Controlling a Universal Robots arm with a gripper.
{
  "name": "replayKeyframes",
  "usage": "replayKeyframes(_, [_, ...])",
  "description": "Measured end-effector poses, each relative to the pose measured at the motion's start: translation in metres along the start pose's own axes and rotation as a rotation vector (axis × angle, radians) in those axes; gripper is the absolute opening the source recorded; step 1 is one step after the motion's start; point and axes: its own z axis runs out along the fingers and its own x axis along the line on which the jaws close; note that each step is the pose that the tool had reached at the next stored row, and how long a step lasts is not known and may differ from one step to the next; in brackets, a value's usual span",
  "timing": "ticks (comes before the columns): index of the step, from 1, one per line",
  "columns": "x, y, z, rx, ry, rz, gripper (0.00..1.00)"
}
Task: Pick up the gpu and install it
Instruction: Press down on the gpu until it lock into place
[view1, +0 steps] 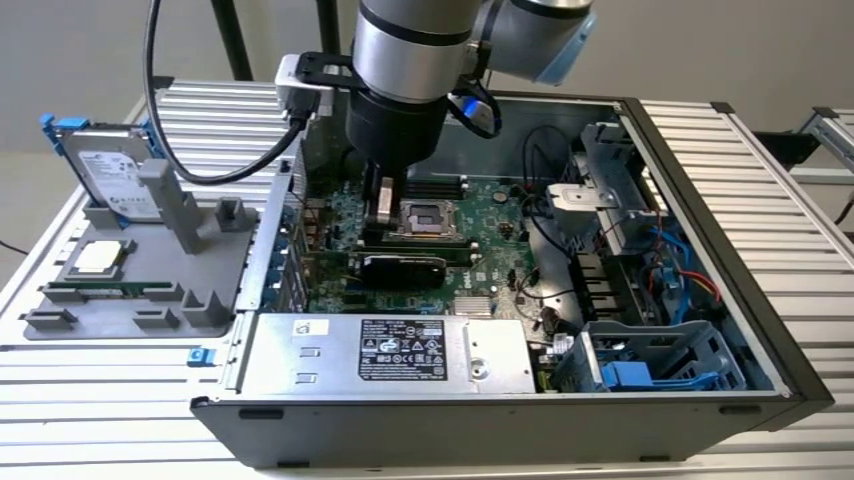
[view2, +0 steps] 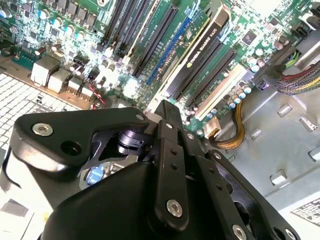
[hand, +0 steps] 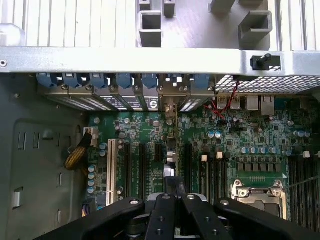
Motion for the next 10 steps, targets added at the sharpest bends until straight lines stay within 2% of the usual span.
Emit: replayKeyframes(10, [0.0, 0.0, 0.0, 0.001, -0.0001, 0.0, 0.0])
